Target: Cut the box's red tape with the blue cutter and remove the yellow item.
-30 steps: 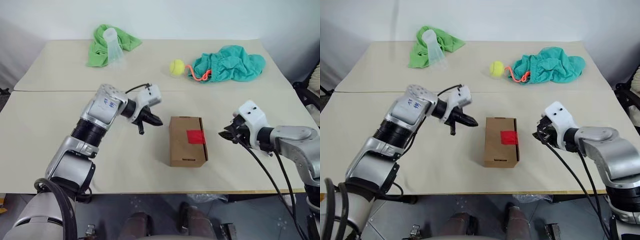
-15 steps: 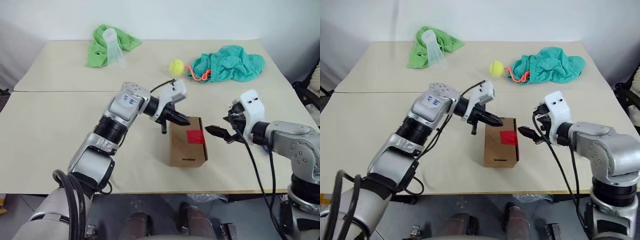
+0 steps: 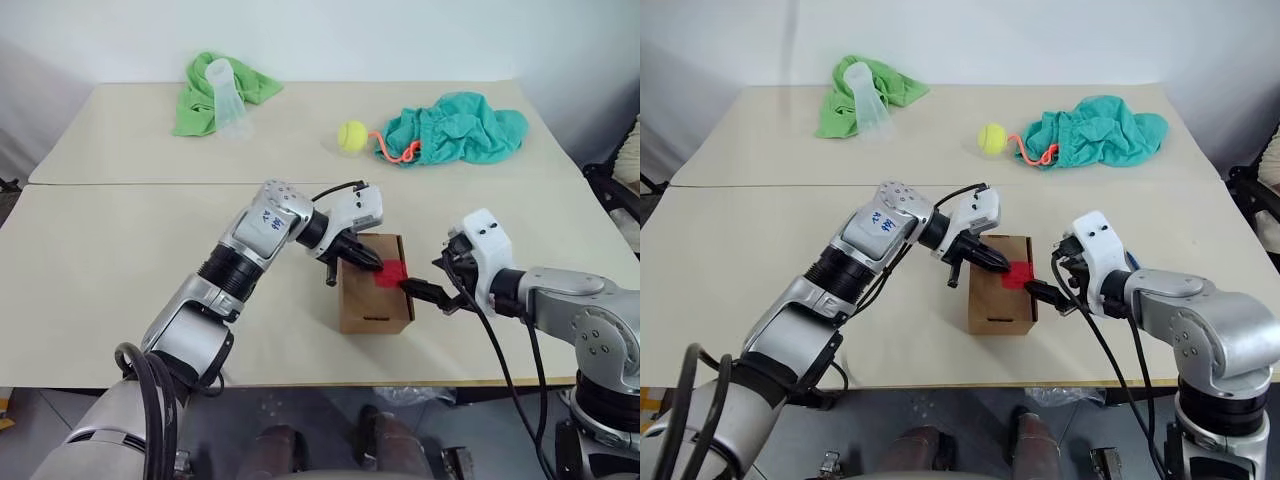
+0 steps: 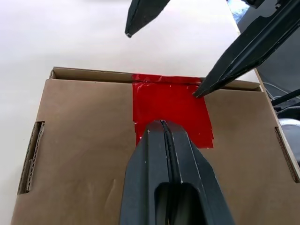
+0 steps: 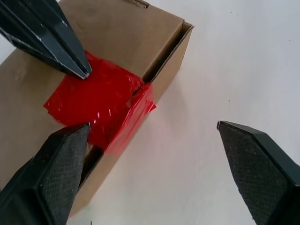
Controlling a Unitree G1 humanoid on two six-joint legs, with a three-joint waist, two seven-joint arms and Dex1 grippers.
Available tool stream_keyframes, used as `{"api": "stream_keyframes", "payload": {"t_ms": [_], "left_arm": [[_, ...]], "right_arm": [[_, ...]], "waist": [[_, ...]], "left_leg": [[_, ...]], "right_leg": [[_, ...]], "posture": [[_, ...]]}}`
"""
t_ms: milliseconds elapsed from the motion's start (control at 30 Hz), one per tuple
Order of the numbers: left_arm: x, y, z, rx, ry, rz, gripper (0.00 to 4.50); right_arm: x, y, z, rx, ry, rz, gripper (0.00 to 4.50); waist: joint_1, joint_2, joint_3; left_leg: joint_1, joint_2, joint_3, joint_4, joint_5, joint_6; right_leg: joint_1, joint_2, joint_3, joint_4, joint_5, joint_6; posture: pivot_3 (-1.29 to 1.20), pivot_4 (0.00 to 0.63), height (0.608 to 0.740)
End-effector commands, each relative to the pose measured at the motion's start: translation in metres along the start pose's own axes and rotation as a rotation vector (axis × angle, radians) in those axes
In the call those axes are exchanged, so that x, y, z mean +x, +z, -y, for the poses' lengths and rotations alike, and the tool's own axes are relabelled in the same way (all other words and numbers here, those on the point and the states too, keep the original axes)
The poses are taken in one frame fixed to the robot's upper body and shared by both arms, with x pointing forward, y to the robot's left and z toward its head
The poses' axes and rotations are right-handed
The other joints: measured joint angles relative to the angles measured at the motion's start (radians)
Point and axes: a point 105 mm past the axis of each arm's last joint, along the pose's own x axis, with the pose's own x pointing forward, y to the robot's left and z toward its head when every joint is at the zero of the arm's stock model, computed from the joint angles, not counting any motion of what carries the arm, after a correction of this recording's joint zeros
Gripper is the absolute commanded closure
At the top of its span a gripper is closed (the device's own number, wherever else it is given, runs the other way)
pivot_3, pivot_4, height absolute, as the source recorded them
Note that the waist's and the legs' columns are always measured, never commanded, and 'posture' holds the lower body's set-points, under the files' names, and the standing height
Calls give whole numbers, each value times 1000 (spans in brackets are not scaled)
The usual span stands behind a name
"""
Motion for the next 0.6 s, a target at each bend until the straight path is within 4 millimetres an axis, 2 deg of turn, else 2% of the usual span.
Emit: {"api": "stream_keyframes", "payload": {"t_ms": [33,233,600], "left_arm": [[2,-21,4,-35,-9,-74,4500],[2,-25,9,-38,-27,-86,4500],[2,-26,11,-52,-27,-86,4500]], "right_arm": [[-5,-15,7,11,-30,-60,15],[-11,-25,19,9,-58,-94,15],[-10,-51,18,-3,-31,-165,15]], "waist": [[0,-1,-1],[1,-6,-5],[3,-6,-5]], "left_leg": [[0,0,0,0,0,0],[1,0,0,0,-1,2],[0,0,-1,0,-1,2]], "right_leg": [[0,0,0,0,0,0],[1,-1,0,0,0,0],[1,-2,-1,-1,0,0]], "posture": [[0,150,740],[0,150,740],[0,150,740]]}}
